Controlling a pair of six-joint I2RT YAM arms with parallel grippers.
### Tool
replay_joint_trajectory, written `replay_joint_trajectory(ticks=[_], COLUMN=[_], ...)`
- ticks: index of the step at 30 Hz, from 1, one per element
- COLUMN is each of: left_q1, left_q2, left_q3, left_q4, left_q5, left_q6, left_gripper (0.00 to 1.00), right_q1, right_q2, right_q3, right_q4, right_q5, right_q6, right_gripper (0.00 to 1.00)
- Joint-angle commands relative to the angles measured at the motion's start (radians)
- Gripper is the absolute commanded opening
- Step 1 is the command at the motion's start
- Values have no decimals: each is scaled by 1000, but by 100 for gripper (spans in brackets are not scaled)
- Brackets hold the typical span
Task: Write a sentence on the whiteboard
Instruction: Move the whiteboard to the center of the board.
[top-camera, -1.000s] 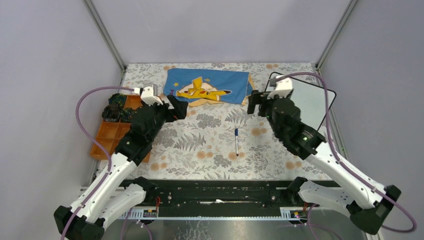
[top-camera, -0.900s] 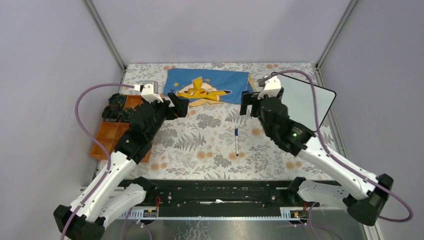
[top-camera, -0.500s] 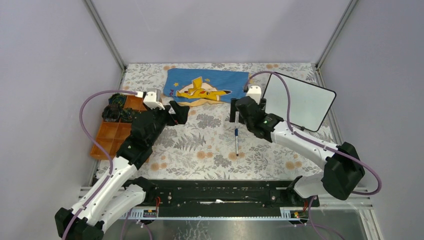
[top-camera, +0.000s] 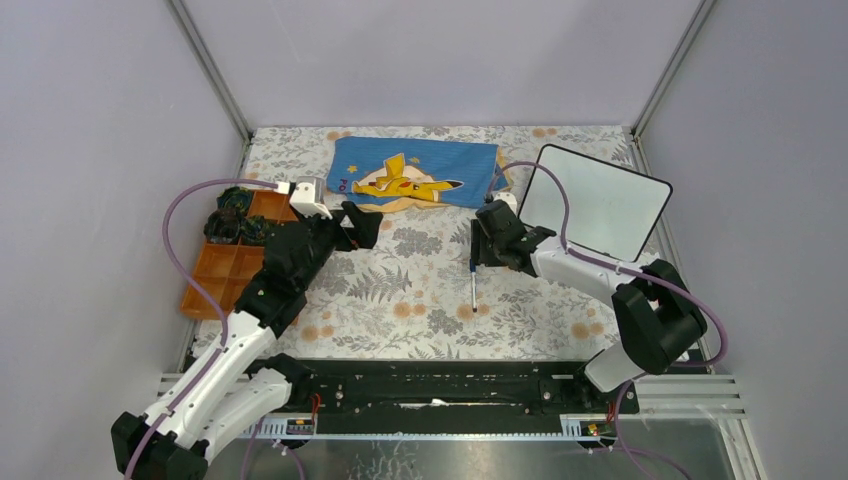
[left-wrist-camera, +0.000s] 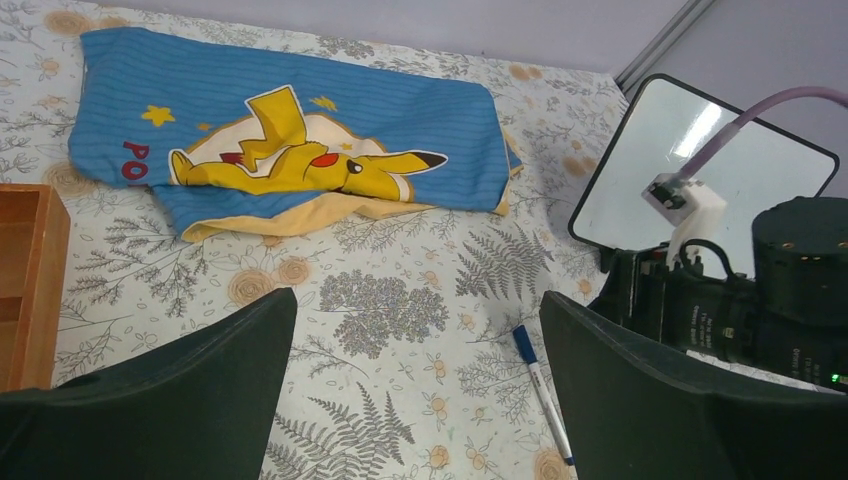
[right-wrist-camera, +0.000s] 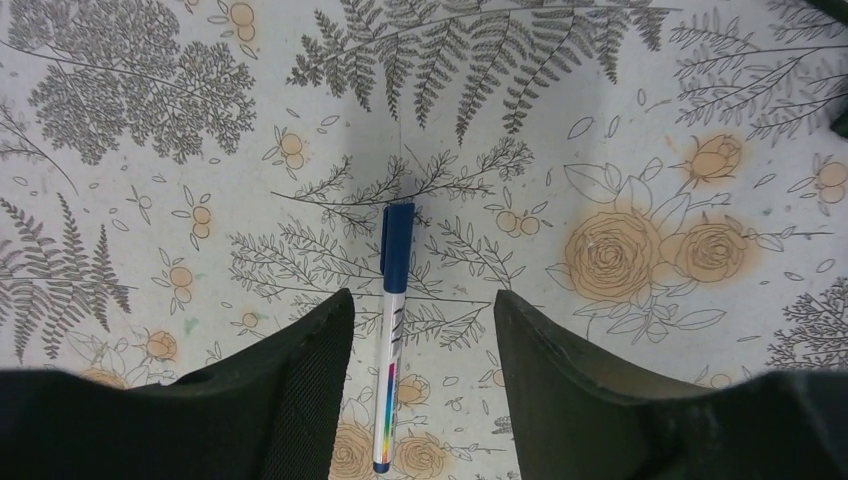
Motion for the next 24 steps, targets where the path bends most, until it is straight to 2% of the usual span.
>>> replay_joint_trajectory(ticks=[1, 7, 14, 18, 24], left_q1=[9, 8, 7, 6, -2], left_q2=[-1, -1, -10, -16, -27], left_q3=[18, 18, 17, 17, 15], left_q4=[57, 56, 54, 52, 47], left_q5=[18, 25, 34, 37, 33], left_q6=[-11, -16, -25, -29, -30], left_gripper=[99, 99, 99, 99, 99], right_q1=[23, 39, -66, -88, -184], right_q2=[33, -5, -144, -156, -66], right_q3=[16, -20, -154, -190, -160], right_q4=[-27, -28, 22, 62, 139], right_q5=[-51, 41, 334, 517, 497], right_q6=[1, 27, 176, 241, 218], right_gripper=[59, 58, 58, 61, 65])
